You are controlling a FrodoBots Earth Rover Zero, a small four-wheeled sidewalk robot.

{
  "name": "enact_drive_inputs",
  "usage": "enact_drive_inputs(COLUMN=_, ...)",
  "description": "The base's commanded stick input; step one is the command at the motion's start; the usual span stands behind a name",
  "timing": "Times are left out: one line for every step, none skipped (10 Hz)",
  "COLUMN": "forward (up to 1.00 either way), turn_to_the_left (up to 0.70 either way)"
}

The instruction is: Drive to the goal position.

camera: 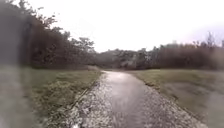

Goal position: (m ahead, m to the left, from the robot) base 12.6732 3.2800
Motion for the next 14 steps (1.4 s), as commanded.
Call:
enact_drive_inputs(forward=0.7, turn_to_the_left=0.0)
enact_drive_inputs(forward=0.7, turn_to_the_left=0.0)
enact_drive_inputs(forward=0.7, turn_to_the_left=0.0)
enact_drive_inputs(forward=0.7, turn_to_the_left=0.0)
enact_drive_inputs(forward=0.7, turn_to_the_left=0.0)
enact_drive_inputs(forward=0.7, turn_to_the_left=0.0)
enact_drive_inputs(forward=0.7, turn_to_the_left=0.0)
enact_drive_inputs(forward=0.7, turn_to_the_left=0.0)
enact_drive_inputs(forward=0.7, turn_to_the_left=0.0)
enact_drive_inputs(forward=0.7, turn_to_the_left=0.0)
enact_drive_inputs(forward=0.7, turn_to_the_left=-0.07)
enact_drive_inputs(forward=0.7, turn_to_the_left=-0.1)
enact_drive_inputs(forward=0.7, turn_to_the_left=-0.12)
enact_drive_inputs(forward=0.7, turn_to_the_left=-0.15)
